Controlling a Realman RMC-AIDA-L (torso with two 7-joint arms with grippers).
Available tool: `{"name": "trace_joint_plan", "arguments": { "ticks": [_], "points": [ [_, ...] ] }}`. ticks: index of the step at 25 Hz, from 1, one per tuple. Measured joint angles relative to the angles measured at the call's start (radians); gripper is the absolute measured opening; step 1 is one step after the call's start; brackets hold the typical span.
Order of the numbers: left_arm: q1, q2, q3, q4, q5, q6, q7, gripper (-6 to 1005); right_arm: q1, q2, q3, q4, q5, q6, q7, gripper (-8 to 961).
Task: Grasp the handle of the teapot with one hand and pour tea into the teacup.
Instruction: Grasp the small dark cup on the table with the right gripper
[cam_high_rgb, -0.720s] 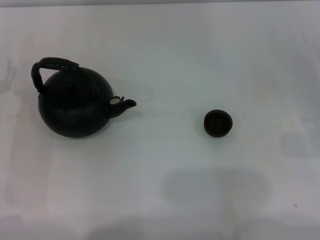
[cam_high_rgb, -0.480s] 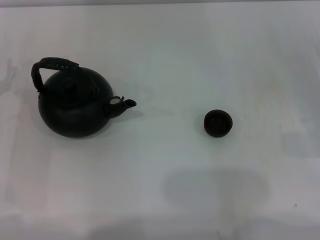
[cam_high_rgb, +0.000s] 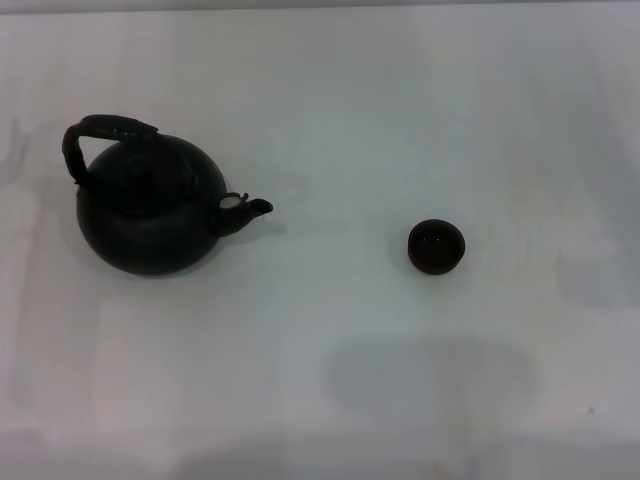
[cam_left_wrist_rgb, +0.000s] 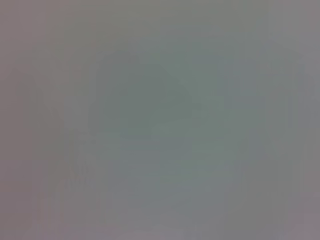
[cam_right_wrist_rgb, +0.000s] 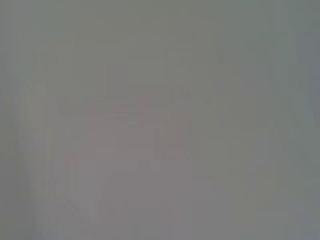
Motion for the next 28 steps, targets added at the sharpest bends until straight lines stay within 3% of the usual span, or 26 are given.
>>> {"name": "trace_joint_plan", "arguments": {
  "ticks": [5, 7, 8, 13, 17, 22, 28],
  "points": [
    [0.005, 0.000, 0.000, 0.001, -0.001, -0.002, 0.000, 888, -0.027, -0.018, -0.197, -0.207, -0.008, -0.040, 0.218, 824],
    [0.009, 0.001, 0.000, 0.001, -0.002, -0.002, 0.000, 887, -0.035, -0.039, -0.258, -0.290, -0.037, -0.046, 0.309, 824],
    [0.010, 0.001, 0.000, 0.001, -0.002, -0.002, 0.000, 887, -0.035, -0.060, -0.285, -0.351, -0.096, -0.040, 0.387, 824],
    [0.013, 0.001, -0.001, 0.002, -0.003, -0.002, 0.002, 887, -0.023, -0.088, -0.295, -0.488, -0.280, 0.008, 0.529, 825],
    [0.016, 0.002, -0.002, 0.002, -0.003, -0.002, 0.003, 888, -0.002, -0.092, -0.297, -0.634, -0.450, 0.089, 0.658, 824],
    [0.017, 0.002, -0.002, 0.002, -0.003, -0.002, 0.004, 888, 0.025, -0.078, -0.313, -0.802, -0.606, 0.214, 0.811, 822],
    [0.017, 0.001, -0.001, 0.000, -0.003, -0.002, 0.002, 887, 0.111, -0.069, -0.499, -0.962, -0.943, 0.242, 1.135, 819]
  ]
}}
